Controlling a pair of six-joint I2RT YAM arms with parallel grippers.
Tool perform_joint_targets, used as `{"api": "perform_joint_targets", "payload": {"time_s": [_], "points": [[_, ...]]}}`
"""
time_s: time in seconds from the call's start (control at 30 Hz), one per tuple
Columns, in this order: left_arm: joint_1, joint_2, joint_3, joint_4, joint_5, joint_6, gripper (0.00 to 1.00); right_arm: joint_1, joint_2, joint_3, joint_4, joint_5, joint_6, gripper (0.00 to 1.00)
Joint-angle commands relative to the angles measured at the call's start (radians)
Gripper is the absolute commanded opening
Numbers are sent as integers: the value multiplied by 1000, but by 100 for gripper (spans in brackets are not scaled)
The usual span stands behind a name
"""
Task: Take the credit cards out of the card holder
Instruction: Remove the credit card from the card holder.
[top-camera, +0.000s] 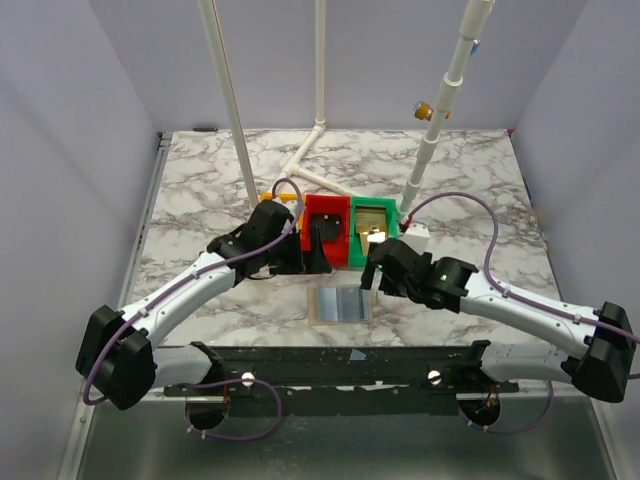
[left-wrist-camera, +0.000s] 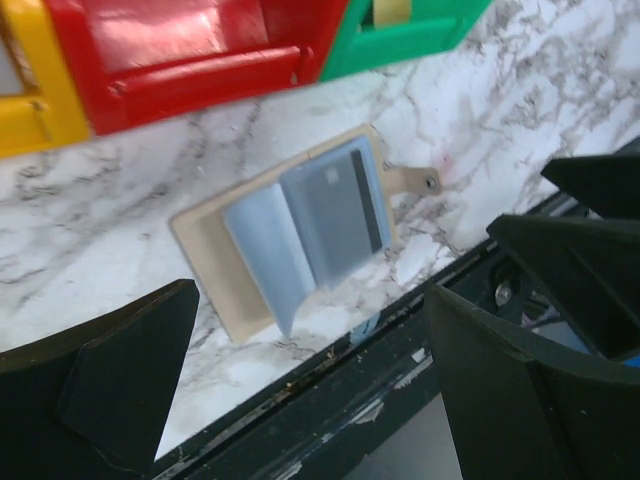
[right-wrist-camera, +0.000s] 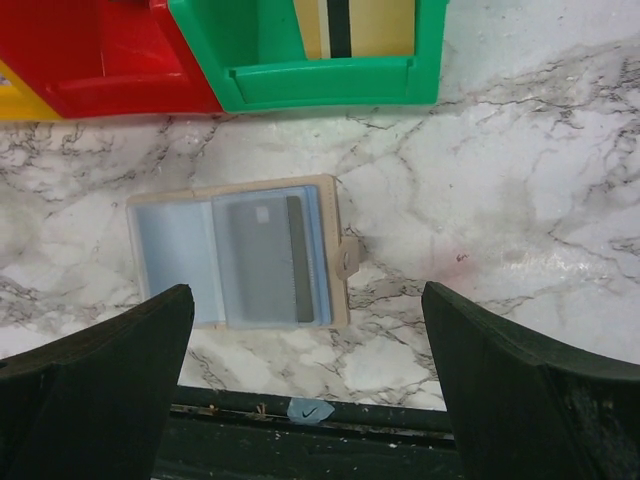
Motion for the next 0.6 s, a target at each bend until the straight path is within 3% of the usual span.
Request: {"api": "perform_joint_targets", "payload": {"time_s": [0.0,0.23,0.57], "points": [[-75,7,-41,120,95,-69,99,-2,-76,-28,-42,104,79,100],[-194,142,-9,212,128,-110,99,-2,-188,-38,-118,167,138,100],[-257,337,61,324,192,-150,99,-2,-206,-31,-163,169,160,100]]}}
